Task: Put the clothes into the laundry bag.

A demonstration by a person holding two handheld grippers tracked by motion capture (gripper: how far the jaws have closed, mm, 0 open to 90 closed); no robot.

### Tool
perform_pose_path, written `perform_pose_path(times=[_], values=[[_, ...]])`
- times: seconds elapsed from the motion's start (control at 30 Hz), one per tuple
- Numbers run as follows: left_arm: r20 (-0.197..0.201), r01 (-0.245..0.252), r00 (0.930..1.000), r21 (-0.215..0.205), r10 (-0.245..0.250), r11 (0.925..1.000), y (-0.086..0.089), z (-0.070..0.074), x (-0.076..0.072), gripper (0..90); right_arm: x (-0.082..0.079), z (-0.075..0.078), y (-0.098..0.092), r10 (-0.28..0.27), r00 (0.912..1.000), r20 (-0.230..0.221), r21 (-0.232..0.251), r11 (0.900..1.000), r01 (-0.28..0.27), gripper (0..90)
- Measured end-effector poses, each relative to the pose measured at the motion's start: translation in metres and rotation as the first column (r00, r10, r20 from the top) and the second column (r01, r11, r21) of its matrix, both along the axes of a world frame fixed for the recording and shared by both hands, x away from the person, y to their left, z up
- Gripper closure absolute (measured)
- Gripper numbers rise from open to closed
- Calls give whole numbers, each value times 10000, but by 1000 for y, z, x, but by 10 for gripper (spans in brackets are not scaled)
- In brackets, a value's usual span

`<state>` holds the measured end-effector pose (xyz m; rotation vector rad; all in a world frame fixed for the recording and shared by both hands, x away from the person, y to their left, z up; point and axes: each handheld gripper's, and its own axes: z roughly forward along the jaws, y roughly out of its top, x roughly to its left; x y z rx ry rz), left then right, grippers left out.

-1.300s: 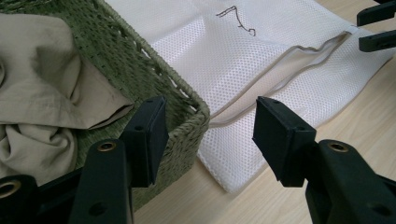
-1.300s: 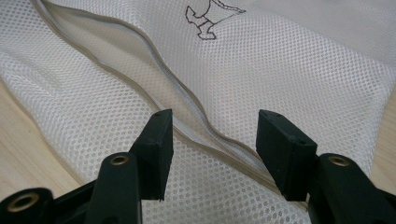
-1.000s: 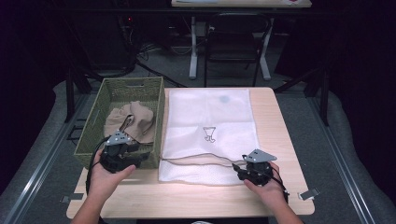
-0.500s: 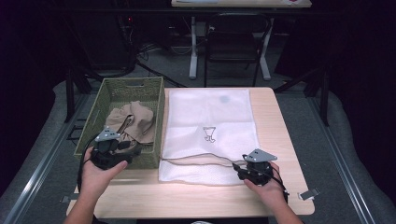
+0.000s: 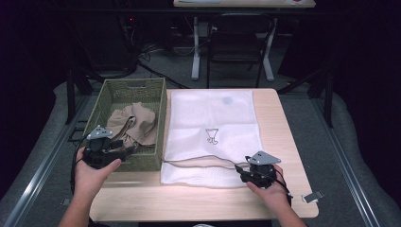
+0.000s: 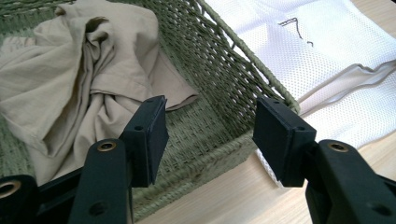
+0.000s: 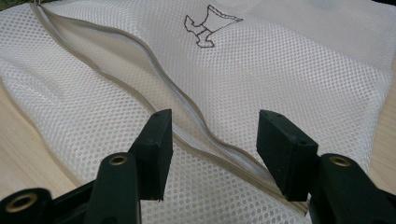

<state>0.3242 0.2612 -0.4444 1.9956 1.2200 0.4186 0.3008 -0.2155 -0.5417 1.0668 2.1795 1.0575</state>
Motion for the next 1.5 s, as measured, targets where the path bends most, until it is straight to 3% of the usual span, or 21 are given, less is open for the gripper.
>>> perform_pose_path(times=[0.2,0.47,0.77,0.97,1.5], values=[[77,-329,9994,-79,330,9994,7,7,10,444,-1,2,0,74,9999,80,37,10000,-74,454],[-208,-542,9983,-251,537,9982,19,19,28,448,-3,3,0,35,9999,126,68,10000,-36,453],[-108,-837,9964,-61,836,9965,22,33,46,448,-3,4,-1,-28,9998,178,60,10000,27,454],[-379,-936,9950,-163,929,9955,20,33,61,449,-4,4,-2,-110,9997,205,108,9999,108,453],[-233,-1119,9934,52,1120,9937,20,50,77,449,-3,4,-2,-96,9997,246,140,9999,93,454]])
